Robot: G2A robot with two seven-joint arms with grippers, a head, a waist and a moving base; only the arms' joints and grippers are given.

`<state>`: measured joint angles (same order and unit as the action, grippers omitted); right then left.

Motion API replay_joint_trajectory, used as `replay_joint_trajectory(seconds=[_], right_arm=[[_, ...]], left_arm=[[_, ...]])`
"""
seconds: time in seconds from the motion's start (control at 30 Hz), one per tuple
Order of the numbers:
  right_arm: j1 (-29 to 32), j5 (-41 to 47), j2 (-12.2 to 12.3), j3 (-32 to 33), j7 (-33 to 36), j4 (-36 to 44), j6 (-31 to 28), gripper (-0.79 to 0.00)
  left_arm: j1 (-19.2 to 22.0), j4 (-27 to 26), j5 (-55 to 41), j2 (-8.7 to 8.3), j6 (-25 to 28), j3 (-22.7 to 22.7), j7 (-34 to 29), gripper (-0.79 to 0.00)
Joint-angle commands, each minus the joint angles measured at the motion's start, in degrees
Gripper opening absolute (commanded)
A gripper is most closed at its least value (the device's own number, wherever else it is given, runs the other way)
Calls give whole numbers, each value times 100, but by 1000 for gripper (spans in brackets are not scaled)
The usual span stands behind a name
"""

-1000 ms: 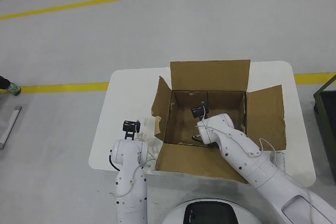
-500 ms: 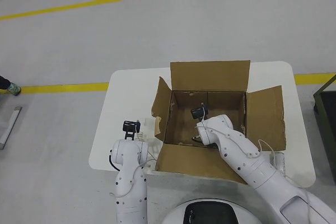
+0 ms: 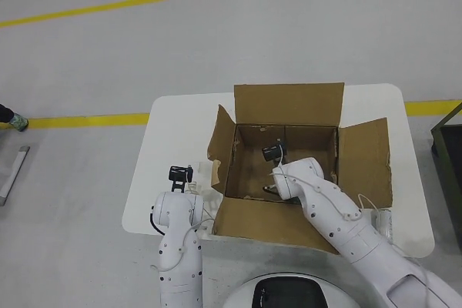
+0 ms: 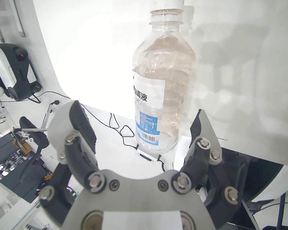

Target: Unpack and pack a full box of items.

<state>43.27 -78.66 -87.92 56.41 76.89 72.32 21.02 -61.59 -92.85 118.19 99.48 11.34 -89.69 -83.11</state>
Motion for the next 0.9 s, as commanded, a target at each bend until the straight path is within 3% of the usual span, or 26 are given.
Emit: replay_joint_trajectory(seconds=[0.0, 0.13, 0.23, 0.4, 0.57, 0.67, 0.87], right_arm=[[112, 89, 23, 157, -60, 241, -22, -785], [421, 323, 71, 508, -237, 903, 20, -785], [854, 1039, 105, 964, -652, 1662, -33, -785], [1691, 2763, 159, 1807, -1563, 2442, -720, -785], [2225, 4031, 201, 2319, -2195, 2487, -1464, -785], [2319, 4016, 243, 2374, -2324, 2441, -1735, -785], [2319, 4016, 243, 2374, -2324, 2441, -1735, -785]], left_arm=[[0, 0, 0, 0, 0, 0, 0, 0], [0, 0, 0, 0, 0, 0, 0, 0], [0, 0, 0, 0, 0, 0, 0, 0], [0, 0, 0, 0, 0, 0, 0, 0], [0, 0, 0, 0, 0, 0, 0, 0], [0, 0, 0, 0, 0, 0, 0, 0], [0, 0, 0, 0, 0, 0, 0, 0]])
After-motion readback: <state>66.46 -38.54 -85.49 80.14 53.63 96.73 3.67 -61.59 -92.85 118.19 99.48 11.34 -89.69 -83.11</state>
